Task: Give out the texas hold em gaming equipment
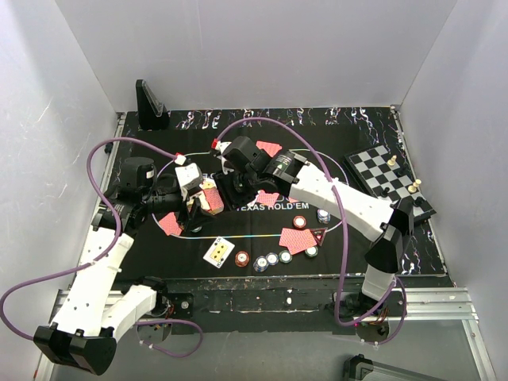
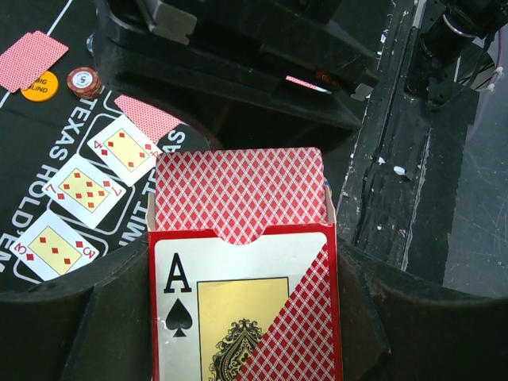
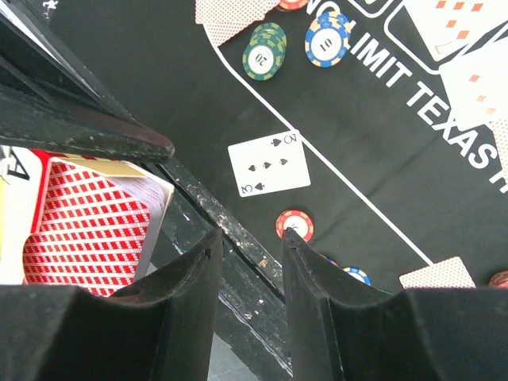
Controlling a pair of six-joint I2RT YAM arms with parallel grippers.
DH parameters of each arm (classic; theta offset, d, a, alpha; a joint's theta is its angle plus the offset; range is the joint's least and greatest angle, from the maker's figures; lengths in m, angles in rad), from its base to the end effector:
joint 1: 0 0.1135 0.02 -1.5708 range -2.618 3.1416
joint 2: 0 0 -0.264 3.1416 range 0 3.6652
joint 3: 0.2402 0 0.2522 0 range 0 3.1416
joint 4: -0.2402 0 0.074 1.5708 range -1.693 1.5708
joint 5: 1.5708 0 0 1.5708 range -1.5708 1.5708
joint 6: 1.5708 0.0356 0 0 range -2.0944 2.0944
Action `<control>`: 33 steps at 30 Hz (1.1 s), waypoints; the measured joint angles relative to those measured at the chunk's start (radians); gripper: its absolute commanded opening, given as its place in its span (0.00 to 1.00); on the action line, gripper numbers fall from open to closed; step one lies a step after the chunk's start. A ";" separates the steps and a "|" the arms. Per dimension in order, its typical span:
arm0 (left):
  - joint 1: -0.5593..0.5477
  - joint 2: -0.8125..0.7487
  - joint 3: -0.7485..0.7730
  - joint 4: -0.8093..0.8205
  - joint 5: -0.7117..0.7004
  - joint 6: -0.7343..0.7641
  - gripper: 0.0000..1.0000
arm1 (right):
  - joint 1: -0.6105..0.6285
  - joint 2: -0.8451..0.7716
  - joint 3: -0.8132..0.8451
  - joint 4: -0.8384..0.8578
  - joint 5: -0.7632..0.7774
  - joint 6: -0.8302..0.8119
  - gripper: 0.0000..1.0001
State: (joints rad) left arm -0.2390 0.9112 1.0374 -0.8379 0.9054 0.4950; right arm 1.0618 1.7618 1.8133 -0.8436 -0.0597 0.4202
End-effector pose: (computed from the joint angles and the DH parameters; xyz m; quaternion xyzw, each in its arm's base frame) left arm 0.1550 -0.0666 0.3498 0.4634 0.6978 -0.3466 0.4222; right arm 0.1875 0.3404 0.3673 -0.3023 0.8740 0.2765 0.2613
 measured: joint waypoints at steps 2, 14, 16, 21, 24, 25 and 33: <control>0.000 0.000 0.000 0.000 0.000 -0.001 0.00 | 0.001 0.007 0.012 0.001 -0.005 0.000 0.43; 0.004 -0.002 0.005 -0.003 -0.004 -0.008 0.00 | 0.011 0.034 0.062 0.001 -0.014 -0.007 0.41; 0.004 -0.002 0.005 -0.007 -0.003 -0.008 0.00 | 0.014 0.034 0.063 0.001 -0.010 -0.008 0.41; 0.004 -0.002 0.005 -0.015 -0.003 -0.010 0.00 | 0.022 0.034 0.063 -0.011 0.019 -0.016 0.49; 0.003 -0.003 0.005 -0.010 -0.002 -0.011 0.00 | 0.021 0.025 0.043 -0.019 0.063 -0.025 0.55; 0.003 -0.004 0.005 -0.005 0.000 -0.010 0.00 | 0.013 0.014 0.023 -0.016 0.069 -0.026 0.59; 0.001 -0.023 0.005 0.010 0.005 -0.010 0.00 | -0.188 -0.269 -0.254 0.097 -0.071 0.063 0.82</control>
State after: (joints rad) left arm -0.2379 0.8883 1.0428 -0.8280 0.9100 0.4854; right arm 0.8738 1.4925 1.5589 -0.7471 -0.1307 0.4831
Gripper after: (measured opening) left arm 0.643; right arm 0.742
